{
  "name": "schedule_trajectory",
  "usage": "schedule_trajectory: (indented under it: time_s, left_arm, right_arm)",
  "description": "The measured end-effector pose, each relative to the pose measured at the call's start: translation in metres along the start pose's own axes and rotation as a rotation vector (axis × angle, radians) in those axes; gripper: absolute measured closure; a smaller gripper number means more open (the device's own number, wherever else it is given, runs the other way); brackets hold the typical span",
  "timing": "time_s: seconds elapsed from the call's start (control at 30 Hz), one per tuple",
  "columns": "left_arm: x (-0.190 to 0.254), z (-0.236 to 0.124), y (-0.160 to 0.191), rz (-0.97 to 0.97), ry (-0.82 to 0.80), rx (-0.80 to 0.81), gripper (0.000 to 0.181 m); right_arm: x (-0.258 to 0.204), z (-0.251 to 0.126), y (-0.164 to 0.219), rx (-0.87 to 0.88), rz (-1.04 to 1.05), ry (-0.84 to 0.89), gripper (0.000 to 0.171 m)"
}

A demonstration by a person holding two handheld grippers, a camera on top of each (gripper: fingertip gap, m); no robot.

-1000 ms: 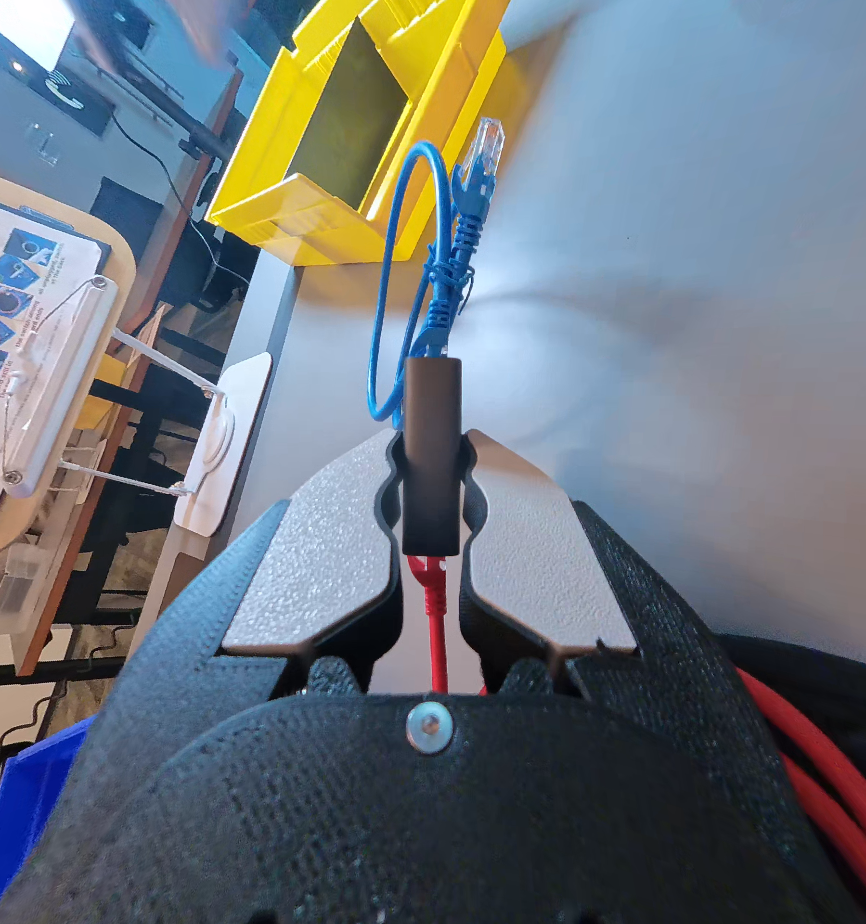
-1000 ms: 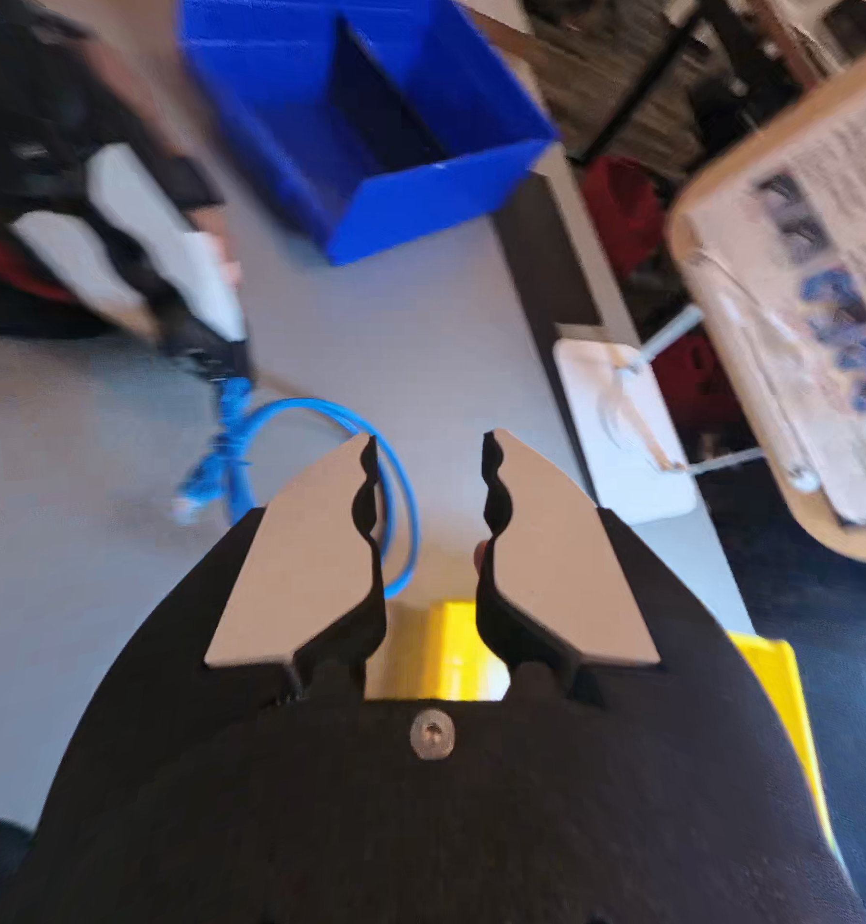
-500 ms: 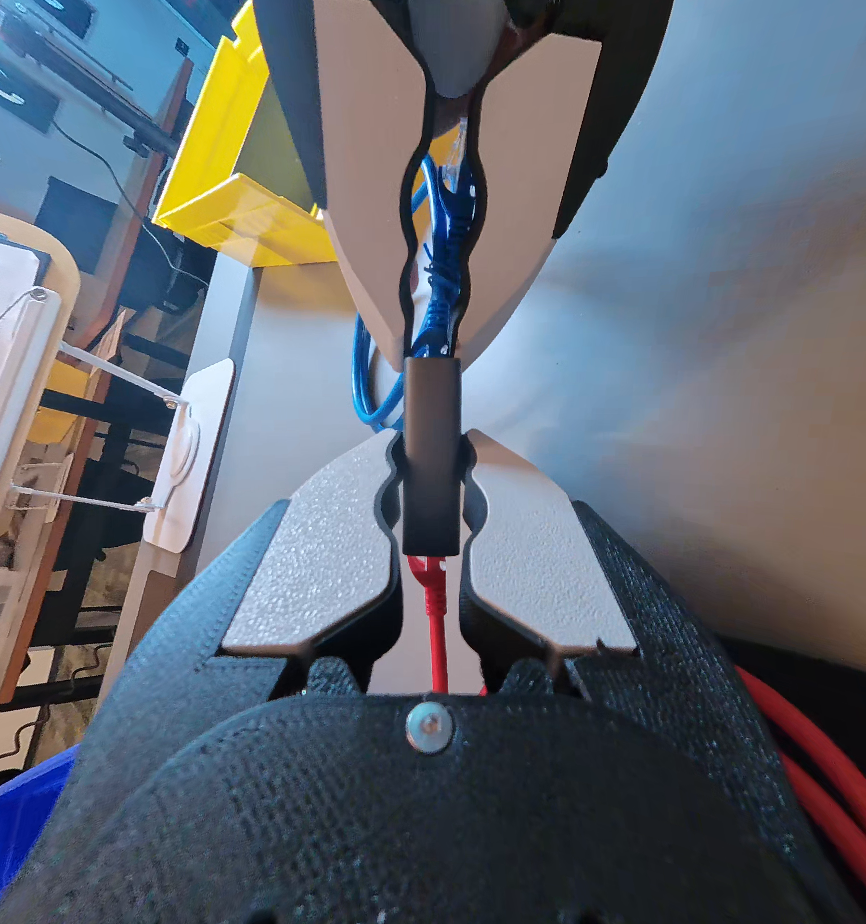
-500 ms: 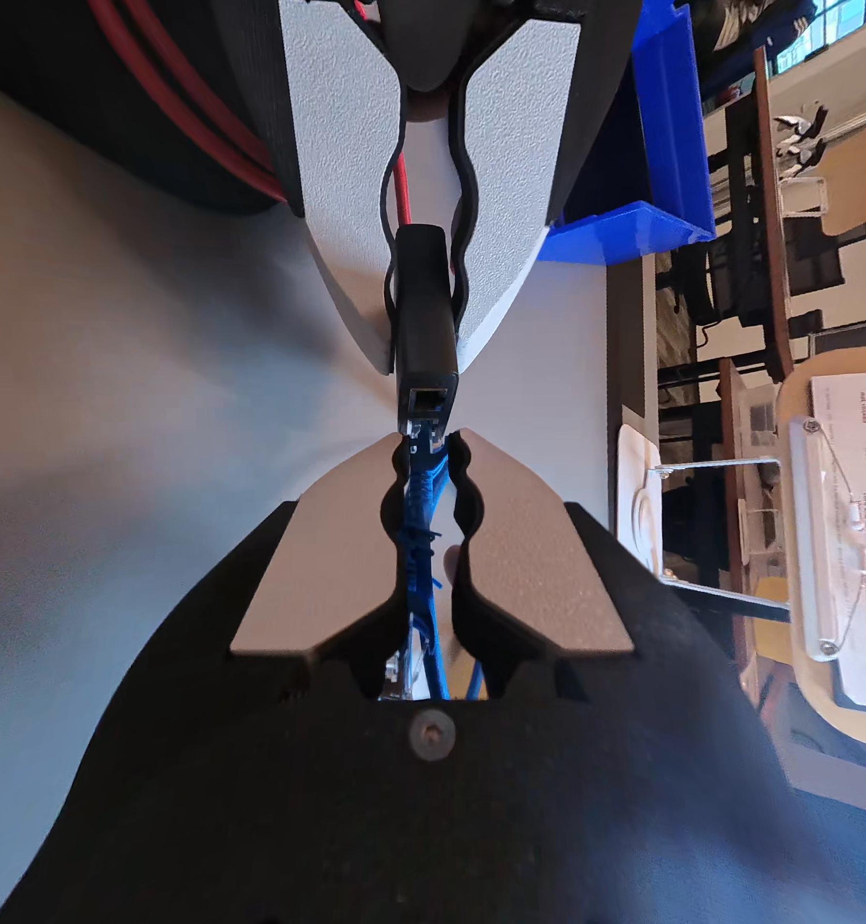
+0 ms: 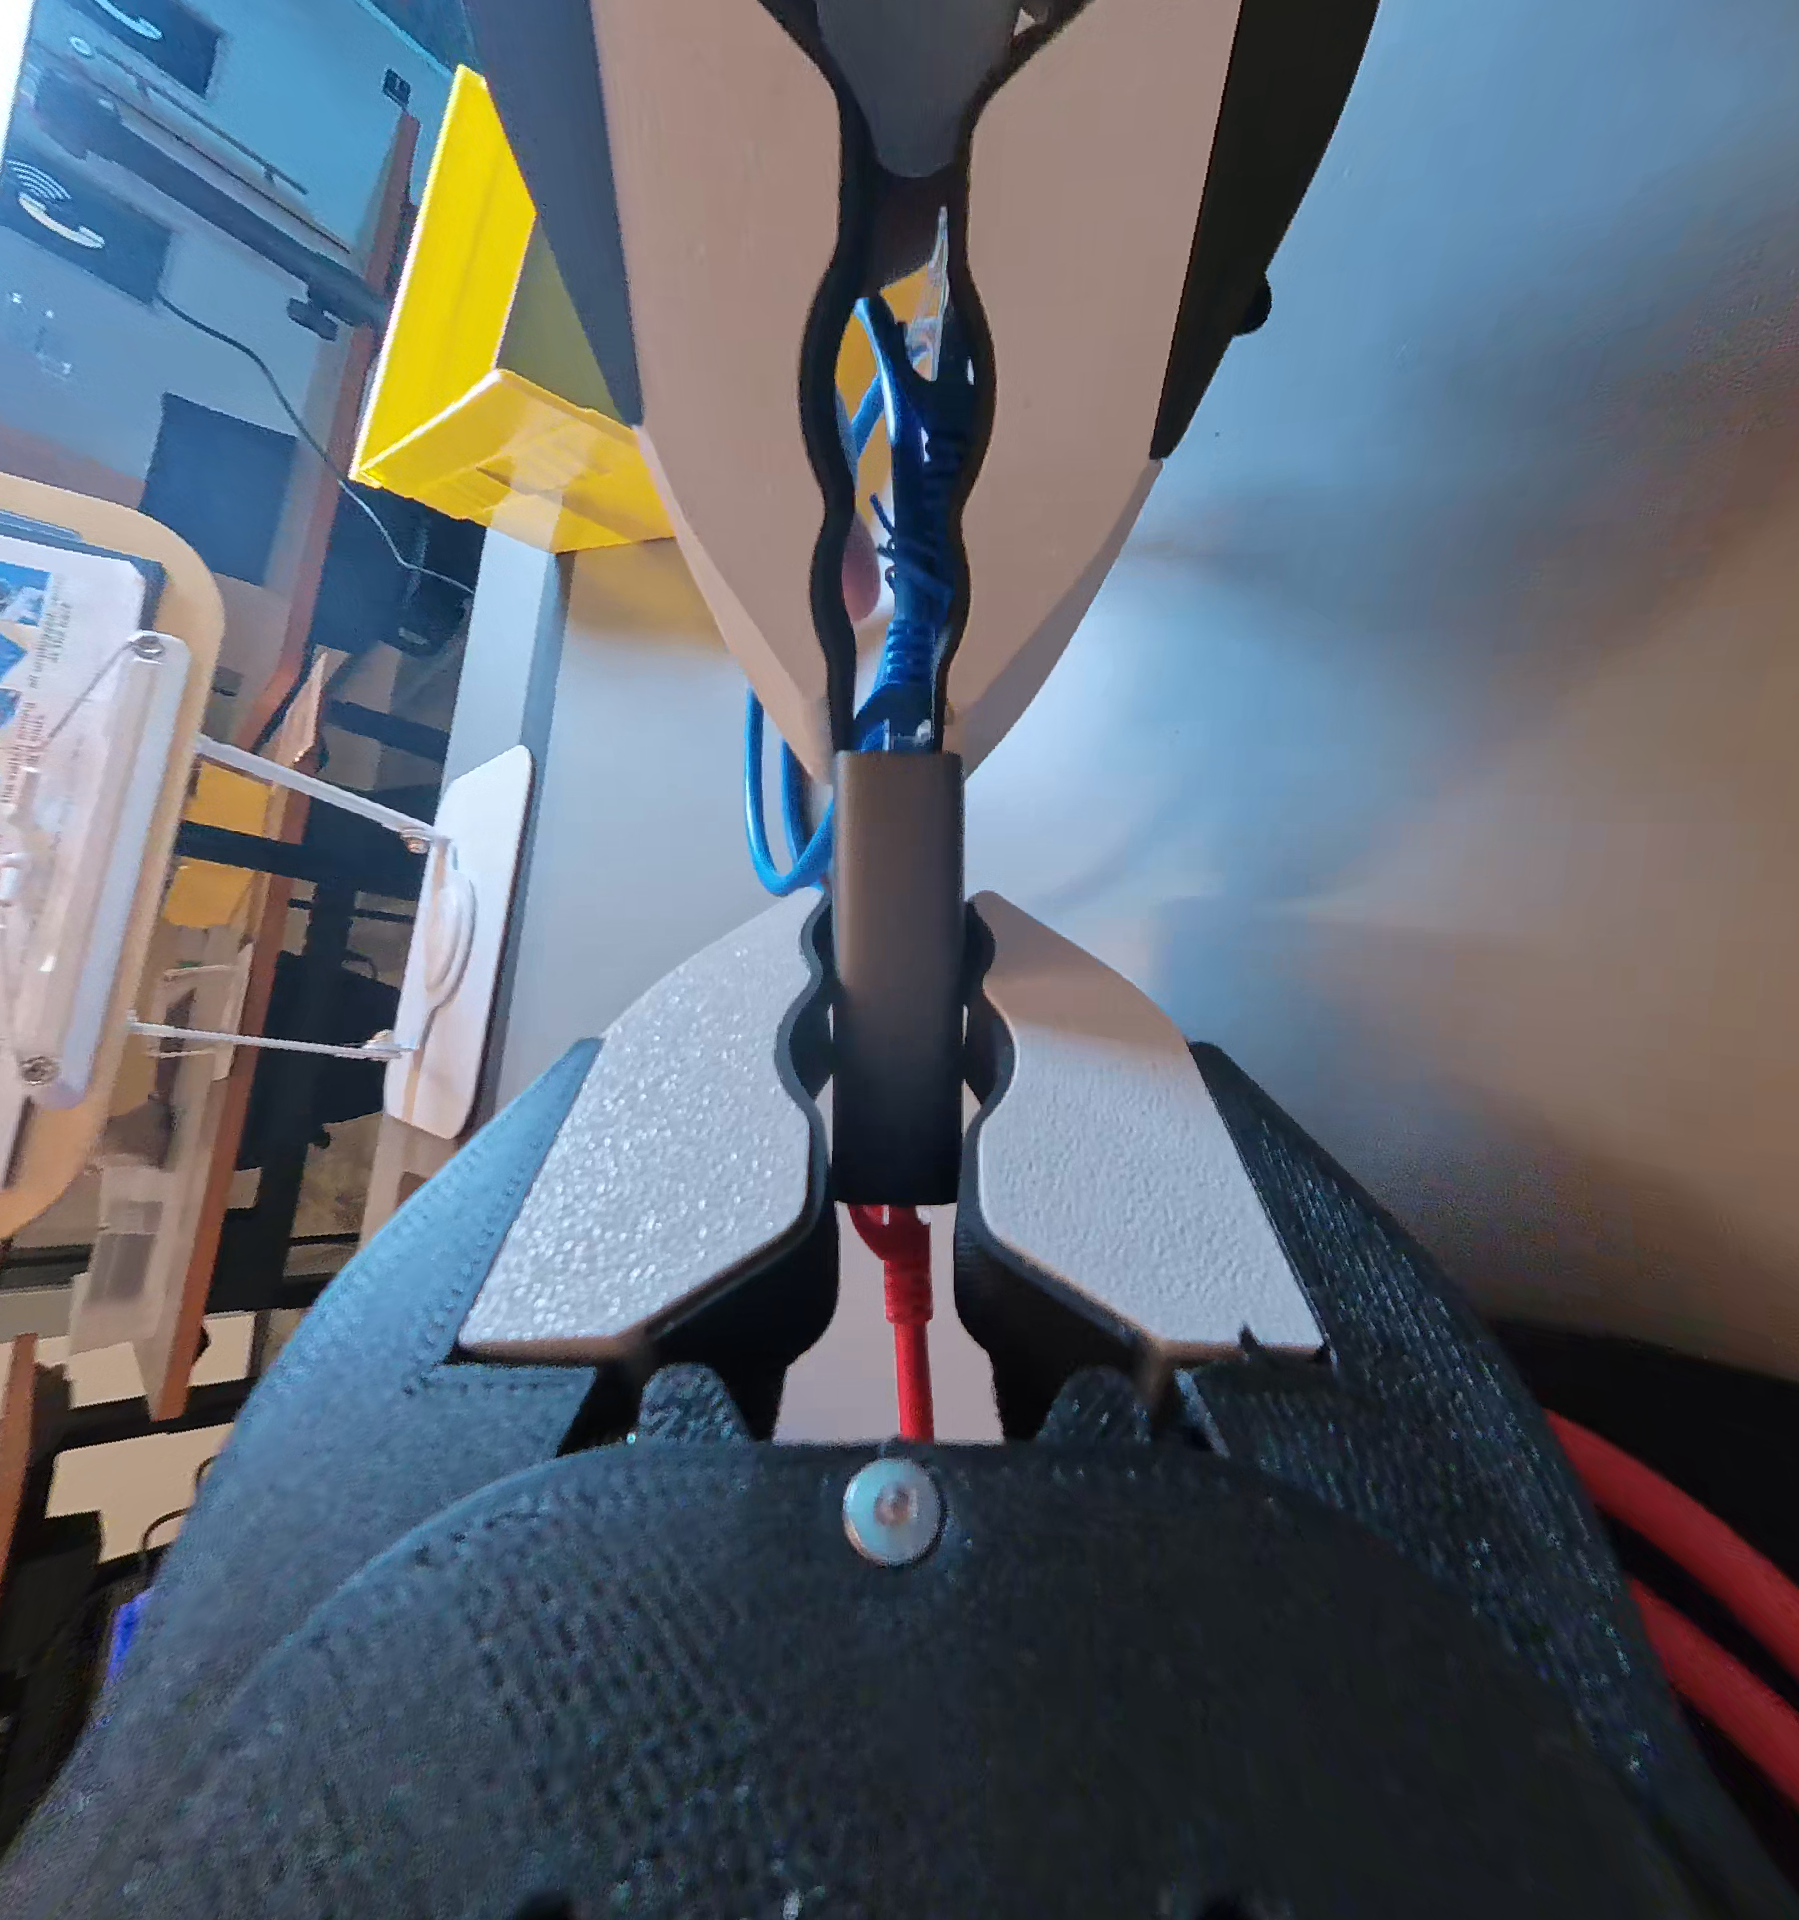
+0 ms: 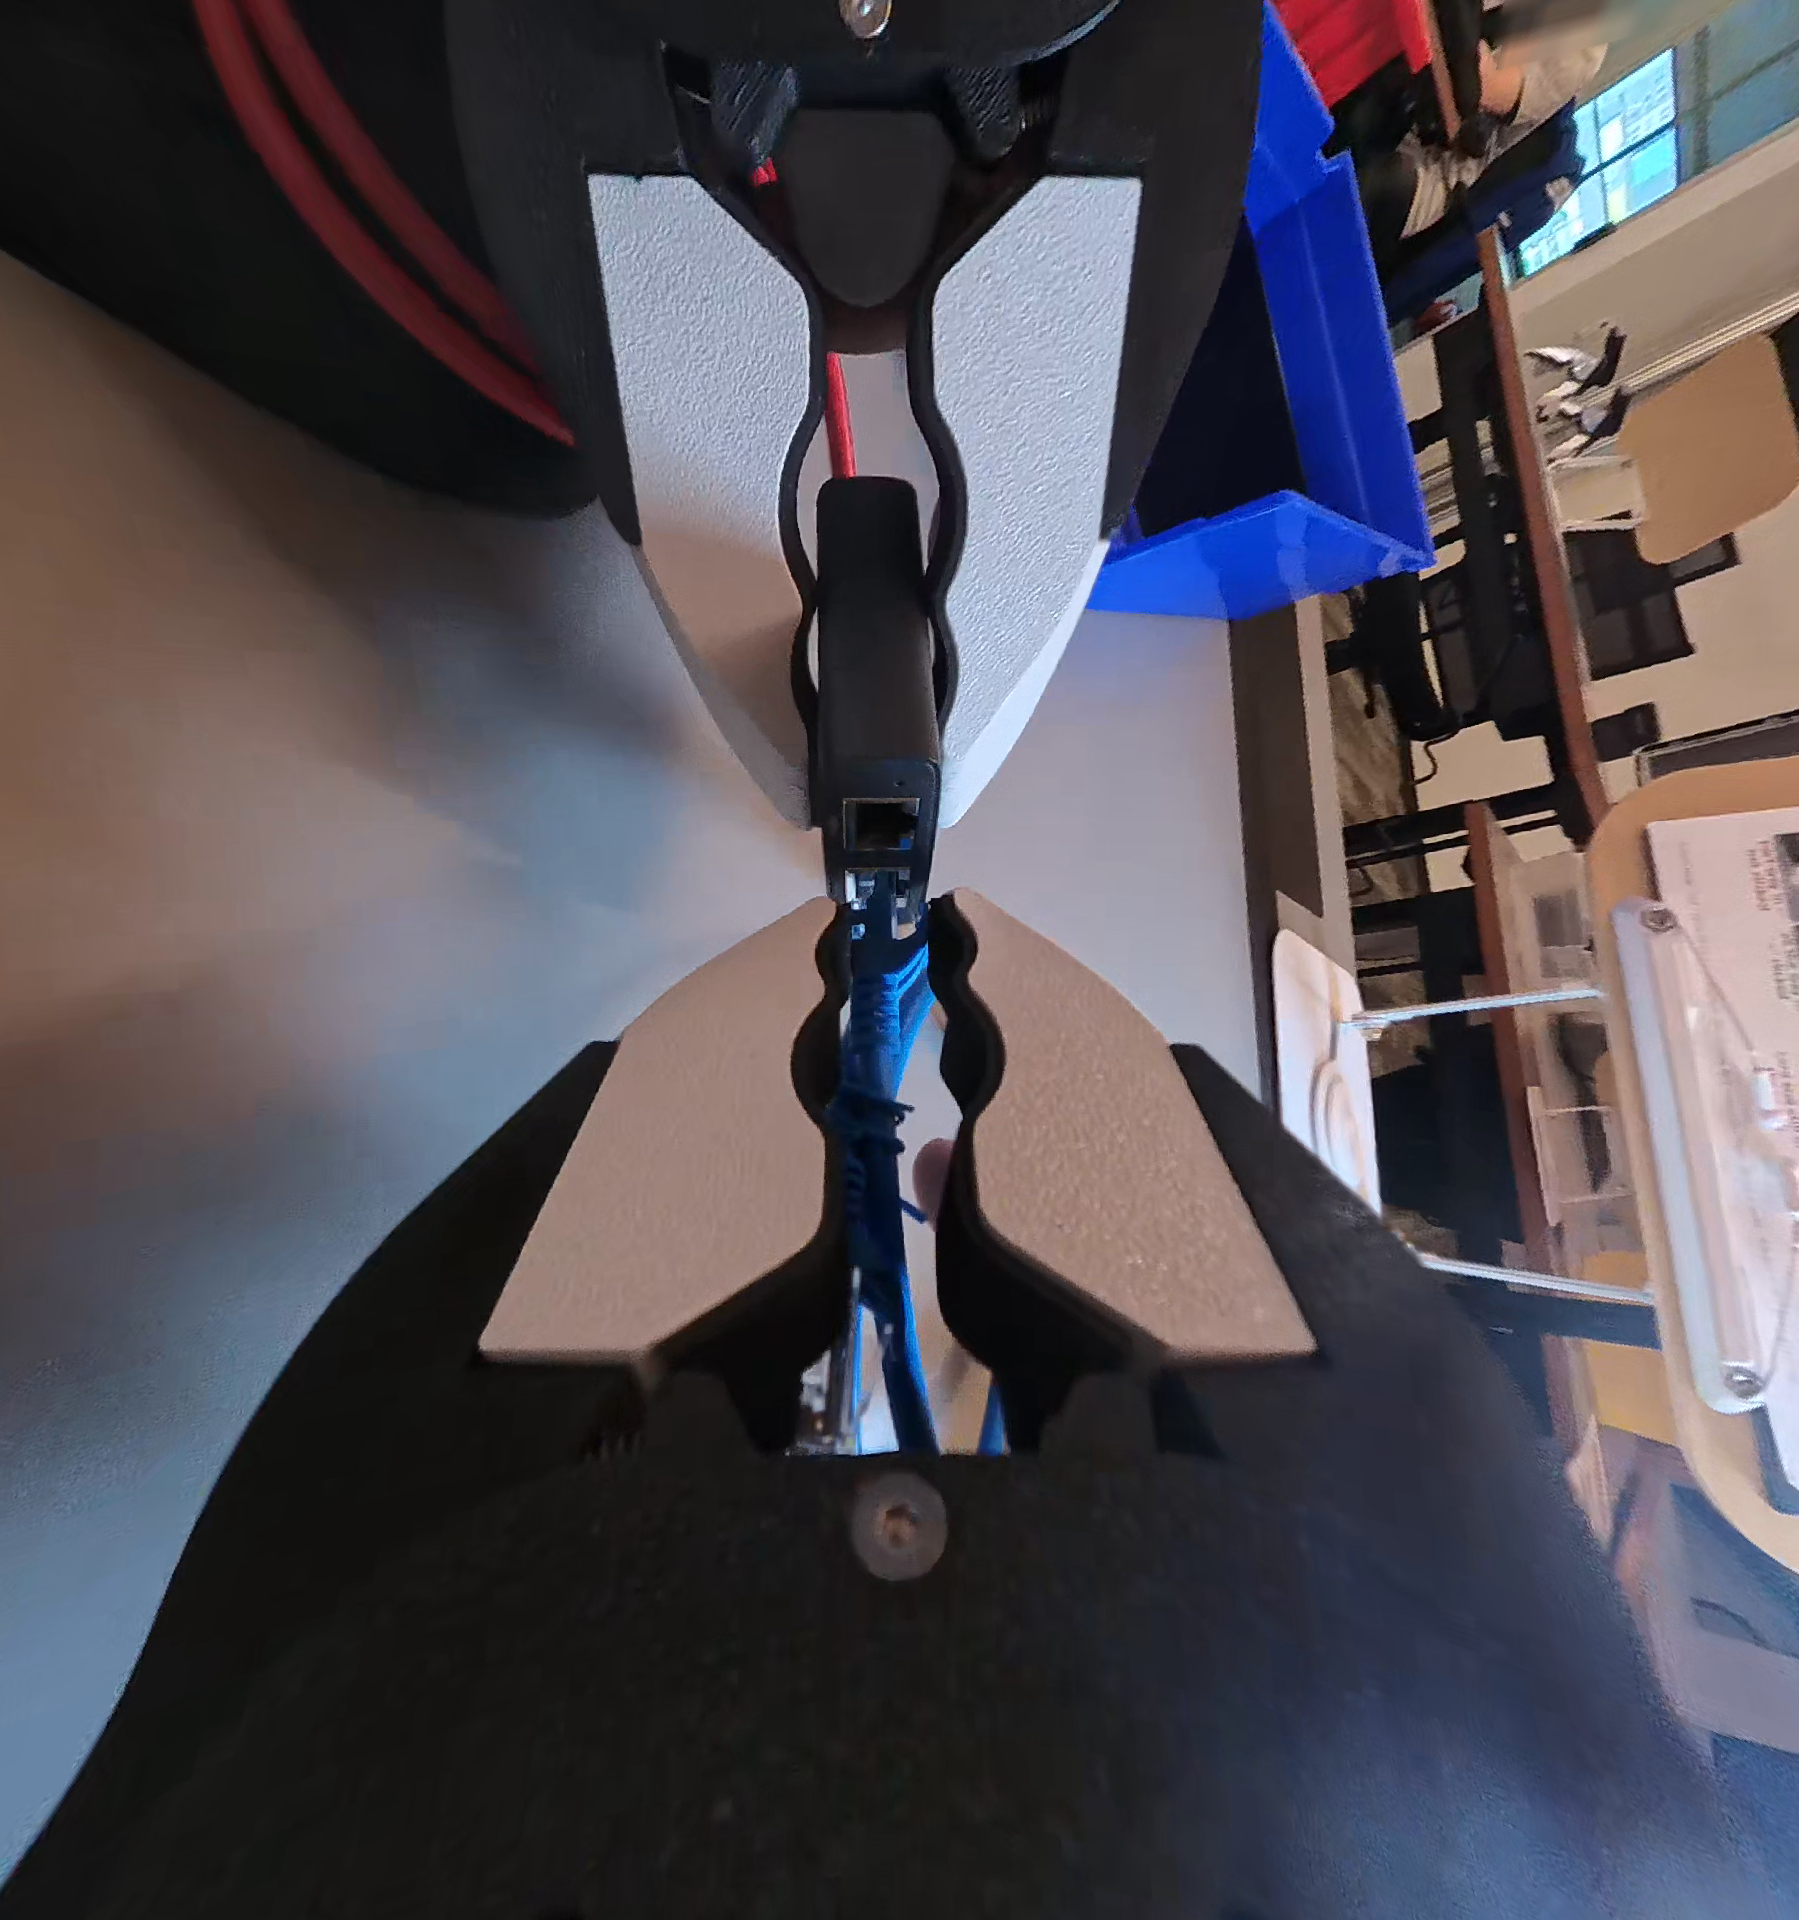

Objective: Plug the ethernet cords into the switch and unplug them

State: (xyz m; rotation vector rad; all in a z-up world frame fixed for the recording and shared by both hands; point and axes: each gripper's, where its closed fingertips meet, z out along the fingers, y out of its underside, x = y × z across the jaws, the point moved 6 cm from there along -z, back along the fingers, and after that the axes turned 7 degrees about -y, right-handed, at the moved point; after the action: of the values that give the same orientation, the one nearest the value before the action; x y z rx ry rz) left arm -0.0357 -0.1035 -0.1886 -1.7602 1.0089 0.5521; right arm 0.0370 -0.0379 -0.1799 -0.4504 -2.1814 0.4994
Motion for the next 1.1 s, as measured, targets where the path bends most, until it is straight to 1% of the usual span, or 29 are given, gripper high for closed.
schedule_trajectory:
  time_s: [0.13, 0.23, 0.4, 0.57, 0.7, 0.9, 1.03, 1.07, 1.1]
  left_arm:
    - [-0.005, -0.008, -0.005, 0.027, 0.013, -0.021, 0.160]
    - [0.002, -0.006, -0.001, 0.065, 0.045, -0.042, 0.159]
    - [0.007, -0.004, 0.000, 0.082, 0.085, -0.034, 0.159]
    - [0.012, -0.002, -0.005, 0.053, 0.139, -0.017, 0.158]
    - [0.011, -0.003, -0.013, 0.018, 0.147, 0.012, 0.158]
    - [0.014, -0.001, -0.016, -0.030, 0.201, 0.035, 0.158]
    - [0.016, -0.001, -0.019, -0.064, 0.236, 0.052, 0.158]
    - [0.013, 0.002, -0.011, -0.047, 0.204, -0.016, 0.158]
    - [0.008, 0.004, 0.007, -0.022, 0.166, -0.105, 0.158]
  right_arm:
    - [0.002, -0.001, -0.005, 0.068, 0.045, -0.011, 0.157]
    - [-0.005, 0.003, -0.002, 0.076, 0.018, -0.063, 0.158]
    - [-0.010, 0.000, -0.001, 0.118, 0.037, -0.139, 0.159]
    - [-0.015, -0.007, 0.000, 0.116, 0.008, -0.208, 0.159]
    - [-0.012, -0.019, -0.003, 0.114, -0.001, -0.223, 0.159]
    - [-0.015, -0.025, -0.003, 0.099, 0.030, -0.272, 0.159]
    - [-0.016, -0.029, -0.003, 0.180, 0.139, -0.346, 0.160]
    - [-0.017, -0.032, -0.004, 0.235, 0.162, -0.394, 0.171]
    - [-0.019, -0.042, -0.012, 0.364, 0.227, -0.481, 0.171]
